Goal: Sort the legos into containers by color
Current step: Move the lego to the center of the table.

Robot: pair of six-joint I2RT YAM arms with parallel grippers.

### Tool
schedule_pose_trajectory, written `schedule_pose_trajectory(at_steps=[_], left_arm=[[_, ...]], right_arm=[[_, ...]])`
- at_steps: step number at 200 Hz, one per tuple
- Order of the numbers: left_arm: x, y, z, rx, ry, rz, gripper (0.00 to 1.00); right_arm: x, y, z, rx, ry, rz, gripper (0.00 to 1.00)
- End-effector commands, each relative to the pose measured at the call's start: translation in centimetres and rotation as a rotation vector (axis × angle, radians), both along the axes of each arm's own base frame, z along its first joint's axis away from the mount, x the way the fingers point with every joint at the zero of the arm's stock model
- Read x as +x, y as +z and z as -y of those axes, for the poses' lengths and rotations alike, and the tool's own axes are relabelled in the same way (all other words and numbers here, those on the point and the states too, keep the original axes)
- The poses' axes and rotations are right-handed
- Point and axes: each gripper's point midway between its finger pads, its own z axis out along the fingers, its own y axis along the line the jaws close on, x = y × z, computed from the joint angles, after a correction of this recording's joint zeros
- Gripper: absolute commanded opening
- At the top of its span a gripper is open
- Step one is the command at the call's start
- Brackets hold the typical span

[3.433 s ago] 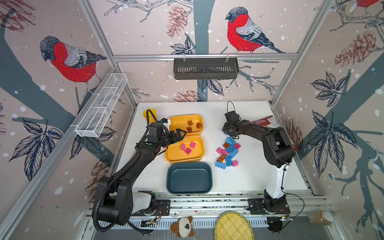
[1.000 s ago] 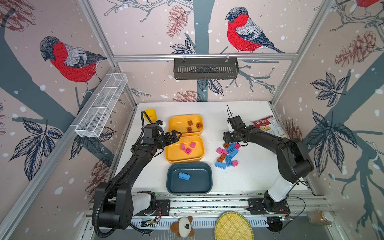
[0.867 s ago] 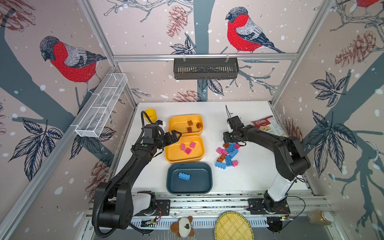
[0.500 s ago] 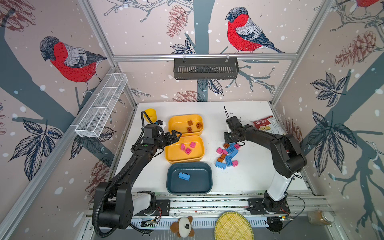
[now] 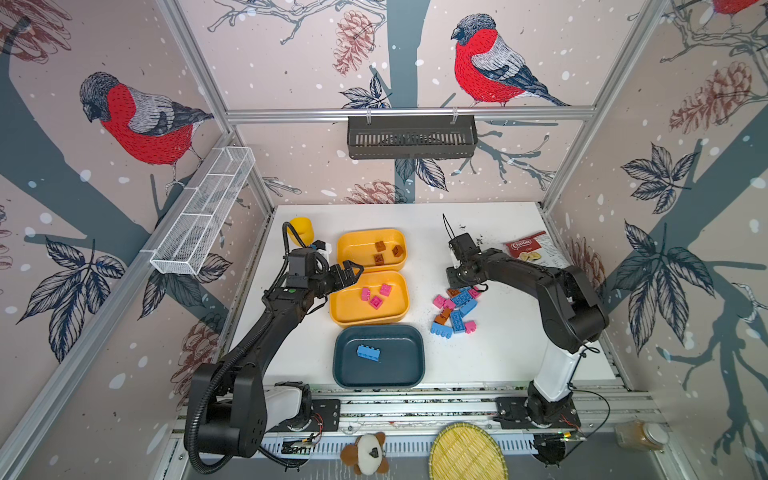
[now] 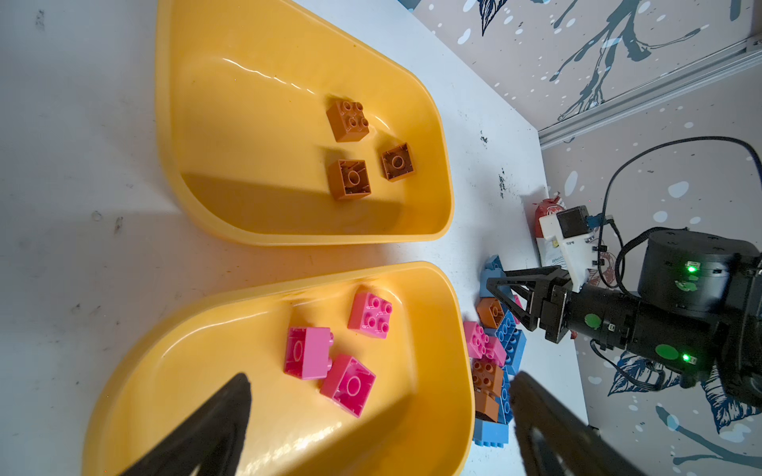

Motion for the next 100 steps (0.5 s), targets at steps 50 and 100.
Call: schedule_pose_trajectory(at_steps=[50, 100], left_arm=[[0.6, 0.7, 0.3, -0.007, -0.015, 0.034, 0.97], [0.6, 0.6, 0.5, -0.010, -0.019, 0.032, 0.97]], right_arm=[[-0.3, -0.3, -0.1, -0.011, 0.015, -0.030, 0.41], [0.8, -0.4, -0.9, 0.025, 0.000, -0.028, 0.36]])
